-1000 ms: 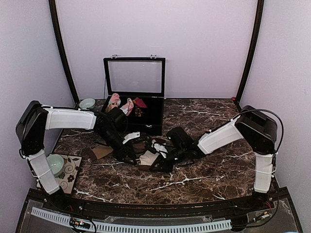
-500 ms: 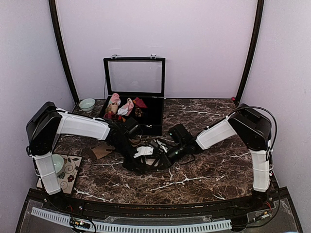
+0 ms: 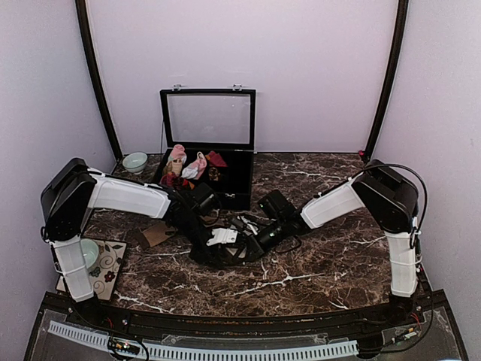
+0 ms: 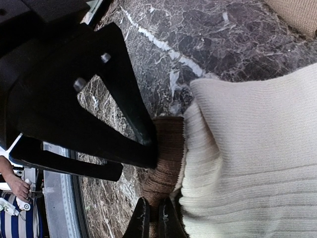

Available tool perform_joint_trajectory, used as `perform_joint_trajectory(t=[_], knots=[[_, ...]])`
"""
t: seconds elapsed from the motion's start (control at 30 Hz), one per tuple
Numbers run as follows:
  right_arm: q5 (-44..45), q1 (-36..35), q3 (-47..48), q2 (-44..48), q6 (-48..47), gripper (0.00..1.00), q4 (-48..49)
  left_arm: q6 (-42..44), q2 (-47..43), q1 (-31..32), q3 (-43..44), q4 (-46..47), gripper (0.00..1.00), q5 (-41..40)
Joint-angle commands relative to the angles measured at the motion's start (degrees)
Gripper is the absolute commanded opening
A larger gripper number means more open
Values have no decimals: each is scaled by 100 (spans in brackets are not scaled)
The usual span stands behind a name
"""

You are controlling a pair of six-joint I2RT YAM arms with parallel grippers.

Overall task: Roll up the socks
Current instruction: Roll the sock at the center of the board.

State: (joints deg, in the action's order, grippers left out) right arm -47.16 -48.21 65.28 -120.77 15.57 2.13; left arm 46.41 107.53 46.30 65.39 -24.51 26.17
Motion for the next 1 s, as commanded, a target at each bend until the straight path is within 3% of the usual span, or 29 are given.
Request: perform_joint_trajectory(t=[0.0,0.2,0.4,0.77,0.87,0.97], knots=[[942,47,-358,-571,-19,0,-1470,237,-480,-16,-69,-353,46,30],[991,65,-314,-564,-50,0,-1533,276,-759,-16,-189,-479,45,432],[988,74,-314,-557,-15,0,-1530,160,-469,-21,-178,118,44,265],[906,83,-247,-537,-36,0,-1596,284,99,-21,-52,206,43,-178],[892,85,-236,-528,-29,0,-1599,320,147,-24,-103,217,39,-289],[841,104,-230,-485,11,0,-1578,364,233,-21,-96,32,28,-314]])
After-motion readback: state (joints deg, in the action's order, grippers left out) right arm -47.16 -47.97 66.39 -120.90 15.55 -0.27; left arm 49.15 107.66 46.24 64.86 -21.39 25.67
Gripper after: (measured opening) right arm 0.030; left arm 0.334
